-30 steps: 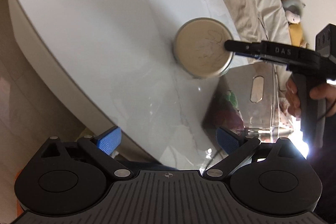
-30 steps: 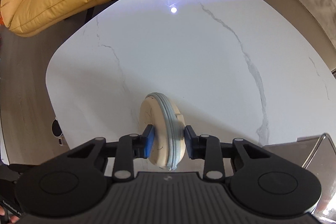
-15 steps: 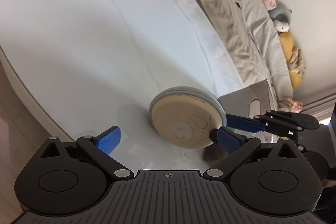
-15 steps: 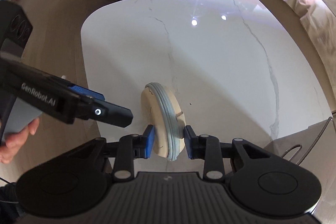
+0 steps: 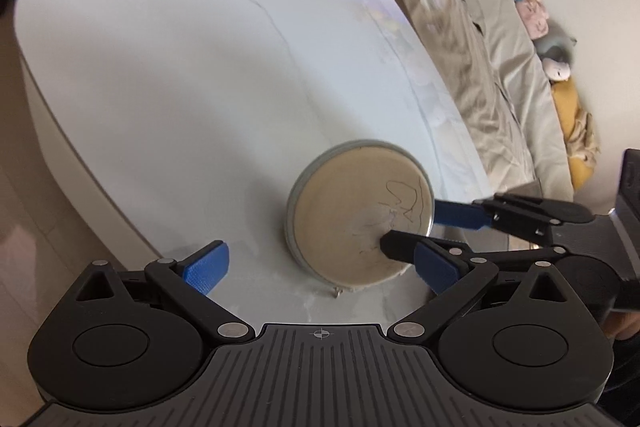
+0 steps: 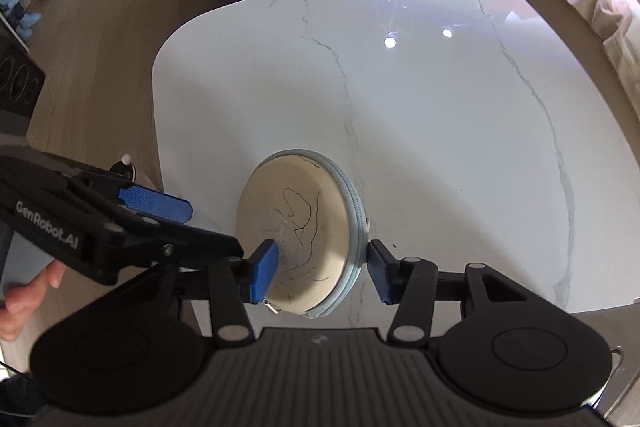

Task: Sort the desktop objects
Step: 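Carry the beige container over the grey bin and lower it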

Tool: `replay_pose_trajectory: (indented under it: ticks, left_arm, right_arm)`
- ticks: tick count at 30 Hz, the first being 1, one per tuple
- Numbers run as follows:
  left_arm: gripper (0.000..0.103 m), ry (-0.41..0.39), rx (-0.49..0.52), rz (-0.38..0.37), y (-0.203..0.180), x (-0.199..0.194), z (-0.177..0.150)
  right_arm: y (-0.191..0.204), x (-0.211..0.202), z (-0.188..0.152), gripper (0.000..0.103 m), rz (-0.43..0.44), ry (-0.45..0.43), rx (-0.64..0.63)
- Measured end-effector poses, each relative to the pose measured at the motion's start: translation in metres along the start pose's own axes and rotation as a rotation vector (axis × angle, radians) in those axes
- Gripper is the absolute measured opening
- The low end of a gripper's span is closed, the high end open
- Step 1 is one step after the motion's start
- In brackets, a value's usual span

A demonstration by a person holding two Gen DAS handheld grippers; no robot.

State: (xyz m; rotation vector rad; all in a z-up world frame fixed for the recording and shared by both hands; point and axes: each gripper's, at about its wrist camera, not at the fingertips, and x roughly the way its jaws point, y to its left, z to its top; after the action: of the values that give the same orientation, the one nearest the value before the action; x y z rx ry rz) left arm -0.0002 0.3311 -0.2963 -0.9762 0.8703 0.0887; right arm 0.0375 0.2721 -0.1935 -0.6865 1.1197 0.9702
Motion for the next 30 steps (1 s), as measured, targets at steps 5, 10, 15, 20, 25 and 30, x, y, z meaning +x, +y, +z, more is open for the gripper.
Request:
replay_pose_trajectory:
  ticks: [5, 10, 15, 20, 25, 30]
  left_arm:
    - [0.102, -0.01, 0.012, 0.01, 0.006, -0.008, 0.006]
    - [0.102, -0.002, 0.006, 0.009, 0.006, -0.012, 0.005]
    - [0.102, -0.011, 0.035, 0.035, -0.003, -0.021, 0.002]
    - [0.102, -0.015, 0.076, 0.036, -0.021, -0.032, -0.003]
    - [0.103, 0.023, 0.109, 0.015, -0.048, -0.033, -0.008]
    - [0.103, 0.11, 0.206, -0.109, -0.107, -0.021, -0.013]
  right_arm:
    - [-0.027, 0.02, 0.013, 0.064, 0.095, 0.023, 0.242]
    - [-0.051, 0.033, 0.009, 0.063, 0.177, -0.002, 0.481]
    - [-0.063, 0.028, -0.009, 0.043, 0.282, -0.078, 0.652]
    - [-0.065, 0.0, -0.022, 0.033, 0.271, -0.163, 0.668]
    - [-0.091, -0.062, -0.042, 0.031, 0.276, -0.292, 0.717]
    - [-0.136, -0.156, -0.092, 0.031, 0.25, -0.473, 0.808]
